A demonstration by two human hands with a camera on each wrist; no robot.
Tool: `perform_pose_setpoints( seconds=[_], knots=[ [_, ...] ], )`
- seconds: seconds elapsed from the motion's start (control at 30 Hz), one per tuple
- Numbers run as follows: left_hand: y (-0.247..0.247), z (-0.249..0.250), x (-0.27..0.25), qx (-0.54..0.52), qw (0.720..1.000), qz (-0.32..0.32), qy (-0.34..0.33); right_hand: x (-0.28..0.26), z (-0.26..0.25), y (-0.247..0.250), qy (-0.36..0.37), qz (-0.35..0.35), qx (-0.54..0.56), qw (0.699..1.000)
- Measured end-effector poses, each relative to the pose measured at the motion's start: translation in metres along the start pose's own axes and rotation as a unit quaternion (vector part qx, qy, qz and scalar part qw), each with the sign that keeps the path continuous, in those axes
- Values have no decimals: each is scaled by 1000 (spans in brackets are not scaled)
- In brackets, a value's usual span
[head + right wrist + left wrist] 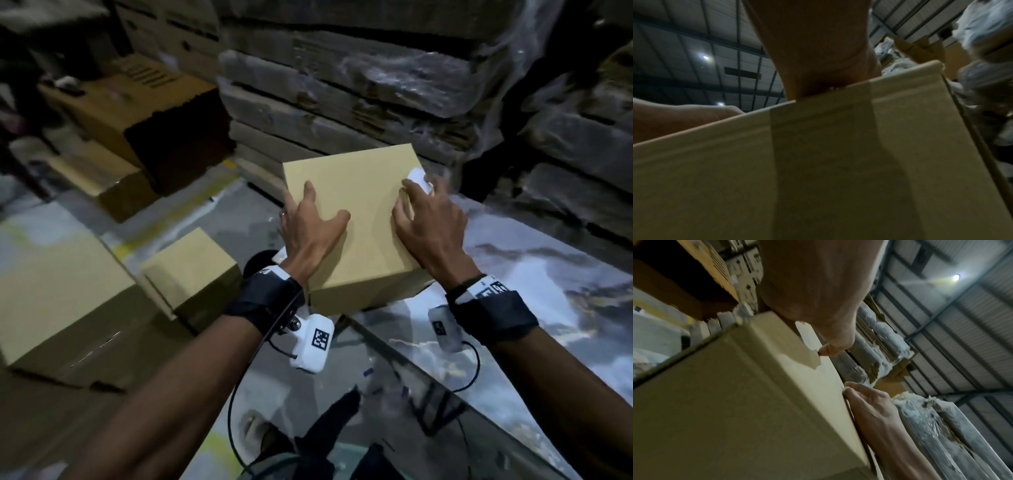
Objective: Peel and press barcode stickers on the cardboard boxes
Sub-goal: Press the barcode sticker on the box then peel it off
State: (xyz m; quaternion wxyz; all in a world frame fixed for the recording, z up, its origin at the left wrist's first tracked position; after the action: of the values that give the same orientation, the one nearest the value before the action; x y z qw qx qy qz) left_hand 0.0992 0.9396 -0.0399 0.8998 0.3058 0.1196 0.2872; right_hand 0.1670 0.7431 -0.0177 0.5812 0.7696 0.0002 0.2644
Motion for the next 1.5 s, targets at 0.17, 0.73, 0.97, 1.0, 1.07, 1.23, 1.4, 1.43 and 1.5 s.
perform_pose_setpoints(
  seconds=[0.17,0.73,0.97,1.0,1.07,1.23,1.4,1.43,1.5],
  knots=[
    [64,-53,37,-8,998,54,37,32,-85,-27,64,-18,34,997],
    [208,-209,115,-33,977,153,148,97,-308,-136,178,-91,113,973],
    [217,-236,153,-36,976,128,175,133,-339,-174,198,-110,110,968],
    [219,-238,160,-34,975,131,178,139,-343,-180,201,-112,112,967],
    [224,-241,176,-29,973,140,182,153,-353,-194,208,-112,120,964],
    [234,-257,221,0,964,147,220,187,-376,-238,233,-144,153,950],
    [227,-289,258,7,951,124,284,206,-392,-298,250,-202,185,928],
    [225,-295,263,13,947,118,298,207,-394,-310,249,-216,191,924],
    [223,-305,272,26,939,109,326,207,-398,-329,250,-240,197,917]
  ],
)
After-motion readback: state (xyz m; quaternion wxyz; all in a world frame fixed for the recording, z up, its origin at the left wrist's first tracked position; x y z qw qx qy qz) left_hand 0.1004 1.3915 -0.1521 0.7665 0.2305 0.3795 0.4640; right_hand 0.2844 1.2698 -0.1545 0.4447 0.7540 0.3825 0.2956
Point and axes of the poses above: each hand's wrist, its own x-axis towards the middle knuckle, its own y-axis out of the back of the hand, z = x × y, the point moved 2 cm from there along x, towards the middle knuckle, and after that the axes turned 5 degrees about y, right-handed, at the moved point
